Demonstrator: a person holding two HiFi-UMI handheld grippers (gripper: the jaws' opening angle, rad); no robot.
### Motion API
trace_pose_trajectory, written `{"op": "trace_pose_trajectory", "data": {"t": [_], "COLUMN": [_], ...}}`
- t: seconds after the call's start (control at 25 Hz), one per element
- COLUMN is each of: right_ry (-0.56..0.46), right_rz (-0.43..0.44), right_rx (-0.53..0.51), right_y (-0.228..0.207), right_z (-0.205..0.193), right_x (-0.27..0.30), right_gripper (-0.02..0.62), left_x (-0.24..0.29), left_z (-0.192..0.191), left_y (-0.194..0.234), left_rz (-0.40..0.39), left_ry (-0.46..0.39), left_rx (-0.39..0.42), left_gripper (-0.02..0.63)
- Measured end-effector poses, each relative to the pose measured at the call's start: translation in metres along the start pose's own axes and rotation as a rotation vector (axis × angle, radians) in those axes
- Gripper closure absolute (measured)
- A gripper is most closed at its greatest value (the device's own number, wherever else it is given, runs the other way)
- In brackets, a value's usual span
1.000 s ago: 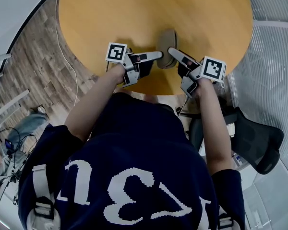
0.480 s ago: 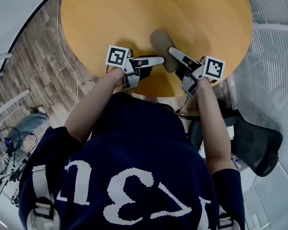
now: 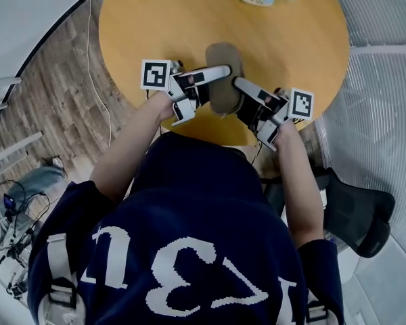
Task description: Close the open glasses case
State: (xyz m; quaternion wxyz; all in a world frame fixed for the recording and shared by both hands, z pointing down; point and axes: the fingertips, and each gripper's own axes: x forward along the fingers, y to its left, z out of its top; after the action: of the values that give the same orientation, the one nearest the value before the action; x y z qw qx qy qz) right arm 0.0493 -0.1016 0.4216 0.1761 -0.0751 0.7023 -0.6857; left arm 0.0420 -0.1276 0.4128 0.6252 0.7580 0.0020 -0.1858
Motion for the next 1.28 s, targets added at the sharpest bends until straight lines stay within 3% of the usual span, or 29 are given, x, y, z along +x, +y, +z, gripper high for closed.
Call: {"op": "trace_pose_trajectory", "data": {"t": [0.16, 0.36, 0.44, 0.56, 0.72, 0.8, 0.88, 0.96, 1.04, 1.12, 1.28], "right_ry": [0.082, 0.066, 0.038, -0.007, 0.081, 0.136, 0.147, 0.135, 0.136, 0.140, 0.125], "right_rz": [-0.012, 0.011, 0.024, -0.063, -0.289, -0.383, -0.424, -0.432, -0.433, -0.415, -0.286], "right_rx": [-0.082, -0.158, -0.221, -0.457, -0.887, -1.035, -1.125, -1.175, -1.202, -1.201, -1.086], "right_y": [0.017, 0.039, 0.053, 0.076, 0.091, 0.086, 0.084, 0.088, 0.091, 0.094, 0.100], "right_z": [-0.011, -0.002, 0.004, 0.015, -0.001, -0.013, -0.020, -0.024, -0.027, -0.029, -0.035], "right_x": [0.022, 0.032, 0.031, 0.023, 0.029, 0.039, 0.050, 0.056, 0.056, 0.055, 0.056], "right_gripper": [0.405, 0.396, 0.395, 0.359, 0.359, 0.359, 0.362, 0.429, 0.455, 0.565, 0.563], "left_x": [0.013, 0.014, 0.008, -0.008, -0.020, -0.021, -0.020, -0.017, -0.017, -0.019, -0.019], "left_z": [0.000, 0.019, 0.036, 0.075, 0.106, 0.114, 0.116, 0.116, 0.114, 0.114, 0.112], "left_y": [-0.028, -0.049, -0.060, -0.083, -0.111, -0.123, -0.130, -0.134, -0.139, -0.143, -0.150], "left_rz": [-0.048, -0.077, -0.093, -0.112, -0.053, -0.047, -0.045, -0.033, -0.018, 0.009, 0.033], "left_ry": [0.036, -0.051, -0.133, -0.274, -0.361, -0.409, -0.439, -0.448, -0.450, -0.438, -0.399], "left_rx": [0.042, 0.086, 0.093, 0.112, 0.210, 0.222, 0.224, 0.235, 0.255, 0.289, 0.332], "left_gripper": [0.290, 0.290, 0.291, 0.291, 0.291, 0.291, 0.291, 0.291, 0.291, 0.294, 0.295]}}
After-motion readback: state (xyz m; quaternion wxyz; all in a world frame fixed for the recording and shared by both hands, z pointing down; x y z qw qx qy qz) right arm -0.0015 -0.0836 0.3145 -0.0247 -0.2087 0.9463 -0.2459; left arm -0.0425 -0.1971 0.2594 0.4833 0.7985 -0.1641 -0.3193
